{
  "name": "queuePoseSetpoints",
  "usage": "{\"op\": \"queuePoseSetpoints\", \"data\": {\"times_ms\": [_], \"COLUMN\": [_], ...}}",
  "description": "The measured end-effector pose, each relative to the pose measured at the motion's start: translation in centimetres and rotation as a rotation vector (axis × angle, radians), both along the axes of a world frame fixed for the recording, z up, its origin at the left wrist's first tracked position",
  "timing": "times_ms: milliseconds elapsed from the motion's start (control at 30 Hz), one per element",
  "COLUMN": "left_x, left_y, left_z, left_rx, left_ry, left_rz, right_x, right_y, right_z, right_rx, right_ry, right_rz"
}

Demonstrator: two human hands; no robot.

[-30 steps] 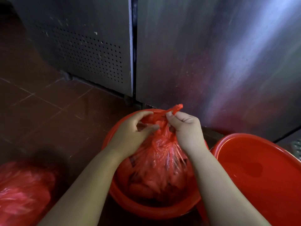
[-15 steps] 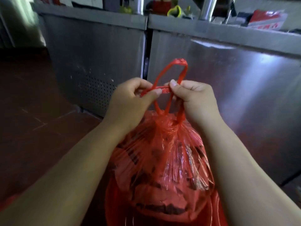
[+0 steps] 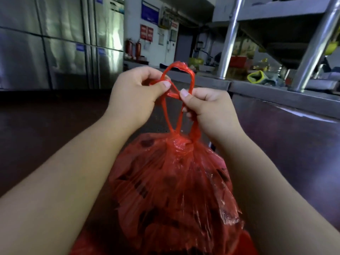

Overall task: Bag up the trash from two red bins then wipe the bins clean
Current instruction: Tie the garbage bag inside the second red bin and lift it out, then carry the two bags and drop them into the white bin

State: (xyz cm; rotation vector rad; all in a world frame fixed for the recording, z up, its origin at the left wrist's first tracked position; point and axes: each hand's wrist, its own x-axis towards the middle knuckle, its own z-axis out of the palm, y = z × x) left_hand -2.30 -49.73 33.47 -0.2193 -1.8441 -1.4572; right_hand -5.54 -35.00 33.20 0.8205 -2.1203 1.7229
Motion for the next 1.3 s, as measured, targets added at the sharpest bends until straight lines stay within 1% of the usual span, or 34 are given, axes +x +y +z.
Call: {"op": "queuePoseSetpoints", "data": {"times_ms": [133,300,433,567,733,833,933,1000,1167,1300], "left_x": [2.2,5.2,7.8,11.4,15.0,15.7,16.4,17.0,18.7,21.3], "left_y": [-4.9,-11.0,-15.3,-19.6,-23.7,-24.4,-24.7,-25.1,-25.7,-26.5], "left_z": [1.3,1.4,-0.5,-3.6,-8.9,-12.7,-15.7,-16.8,-18.0,-18.7], "left_rx": [0.064,0.056,0.062,0.185,0.250,0.261,0.323,0.362,0.360,0.349], "left_ry": [0.022,-0.007,-0.084,-0.092,-0.152,-0.246,-0.307,-0.312,-0.323,-0.397], "left_rz": [0.073,0.218,0.381,0.561,0.761,0.821,0.863,0.898,1.014,1.133], "right_x": [0.4,1.4,2.6,3.5,4.0,4.2,4.3,4.1,4.1,5.3], "right_y": [-5.9,-12.3,-16.2,-18.9,-21.2,-21.8,-22.1,-22.2,-23.0,-24.2], "right_z": [0.3,-1.0,-5.0,-10.1,-16.9,-20.8,-24.2,-25.9,-28.8,-31.3], "right_rx": [-0.006,0.104,0.172,0.270,0.337,0.401,0.436,0.449,0.532,0.592], "right_ry": [0.000,0.073,0.004,-0.075,-0.201,-0.289,-0.389,-0.421,-0.473,-0.554], "right_rz": [0.143,0.289,0.408,0.498,0.523,0.530,0.546,0.528,0.518,0.525]}}
